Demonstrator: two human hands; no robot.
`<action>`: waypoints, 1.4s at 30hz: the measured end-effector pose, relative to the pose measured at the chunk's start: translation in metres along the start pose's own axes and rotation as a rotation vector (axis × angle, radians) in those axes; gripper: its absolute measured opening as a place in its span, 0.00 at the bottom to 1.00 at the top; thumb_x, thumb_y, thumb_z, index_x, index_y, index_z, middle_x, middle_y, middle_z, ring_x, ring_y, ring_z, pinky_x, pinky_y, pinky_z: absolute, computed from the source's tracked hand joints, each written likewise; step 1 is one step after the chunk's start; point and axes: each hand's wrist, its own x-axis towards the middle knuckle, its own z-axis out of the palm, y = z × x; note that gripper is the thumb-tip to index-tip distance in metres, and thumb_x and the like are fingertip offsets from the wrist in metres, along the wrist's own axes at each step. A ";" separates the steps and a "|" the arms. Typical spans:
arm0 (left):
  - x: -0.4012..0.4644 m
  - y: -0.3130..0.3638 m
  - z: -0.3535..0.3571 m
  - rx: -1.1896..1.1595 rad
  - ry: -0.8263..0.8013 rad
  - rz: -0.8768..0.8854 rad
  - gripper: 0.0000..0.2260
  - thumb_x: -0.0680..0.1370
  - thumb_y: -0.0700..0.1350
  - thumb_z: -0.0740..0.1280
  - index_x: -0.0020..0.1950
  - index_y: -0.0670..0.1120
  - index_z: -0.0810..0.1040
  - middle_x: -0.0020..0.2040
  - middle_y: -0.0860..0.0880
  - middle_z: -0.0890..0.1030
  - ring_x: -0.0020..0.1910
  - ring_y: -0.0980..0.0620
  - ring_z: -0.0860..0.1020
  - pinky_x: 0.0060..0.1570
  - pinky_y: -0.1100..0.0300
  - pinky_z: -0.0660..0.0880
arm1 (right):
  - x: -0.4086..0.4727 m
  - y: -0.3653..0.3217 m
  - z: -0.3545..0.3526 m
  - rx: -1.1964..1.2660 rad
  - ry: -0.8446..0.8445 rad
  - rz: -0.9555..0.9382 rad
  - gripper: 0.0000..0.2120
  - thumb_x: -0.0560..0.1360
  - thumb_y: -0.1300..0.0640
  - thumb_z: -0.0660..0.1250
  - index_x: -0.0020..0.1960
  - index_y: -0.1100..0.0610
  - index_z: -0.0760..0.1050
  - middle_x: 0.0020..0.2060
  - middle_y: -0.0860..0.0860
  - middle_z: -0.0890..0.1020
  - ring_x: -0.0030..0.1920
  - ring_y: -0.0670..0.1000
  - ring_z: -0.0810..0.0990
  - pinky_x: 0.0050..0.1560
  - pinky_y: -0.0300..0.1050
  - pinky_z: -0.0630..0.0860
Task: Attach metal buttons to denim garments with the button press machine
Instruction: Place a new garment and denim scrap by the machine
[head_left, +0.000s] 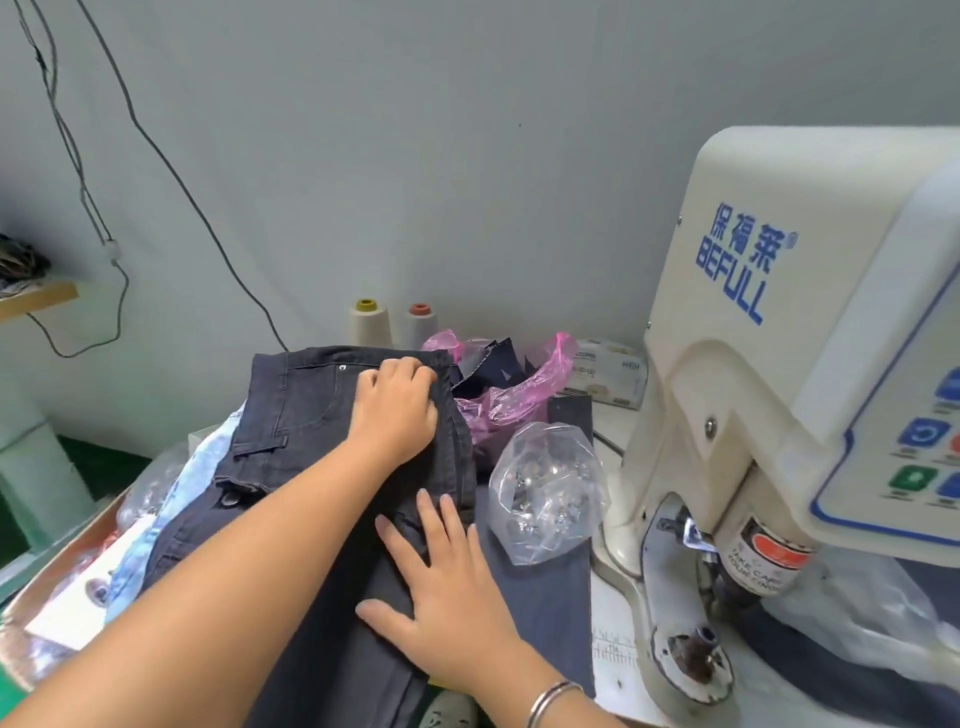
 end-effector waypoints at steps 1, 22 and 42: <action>0.010 0.010 0.000 -0.027 0.001 0.038 0.17 0.79 0.46 0.59 0.67 0.48 0.71 0.65 0.48 0.73 0.65 0.46 0.69 0.60 0.50 0.64 | 0.000 0.001 0.000 0.005 -0.001 -0.005 0.35 0.71 0.26 0.45 0.73 0.32 0.35 0.70 0.41 0.26 0.69 0.45 0.21 0.70 0.51 0.29; 0.073 0.039 0.037 -0.600 -0.157 -0.311 0.17 0.79 0.52 0.64 0.56 0.39 0.76 0.58 0.41 0.79 0.57 0.42 0.76 0.54 0.53 0.72 | 0.001 -0.002 -0.006 0.072 0.011 -0.026 0.34 0.71 0.30 0.49 0.74 0.36 0.44 0.77 0.47 0.36 0.70 0.49 0.22 0.67 0.55 0.25; -0.002 0.025 -0.114 -1.518 -0.112 -0.174 0.07 0.74 0.34 0.70 0.46 0.45 0.84 0.40 0.49 0.85 0.39 0.54 0.83 0.41 0.62 0.79 | -0.003 -0.004 -0.080 1.123 0.810 0.247 0.07 0.75 0.46 0.61 0.51 0.43 0.74 0.43 0.39 0.78 0.45 0.40 0.76 0.47 0.32 0.72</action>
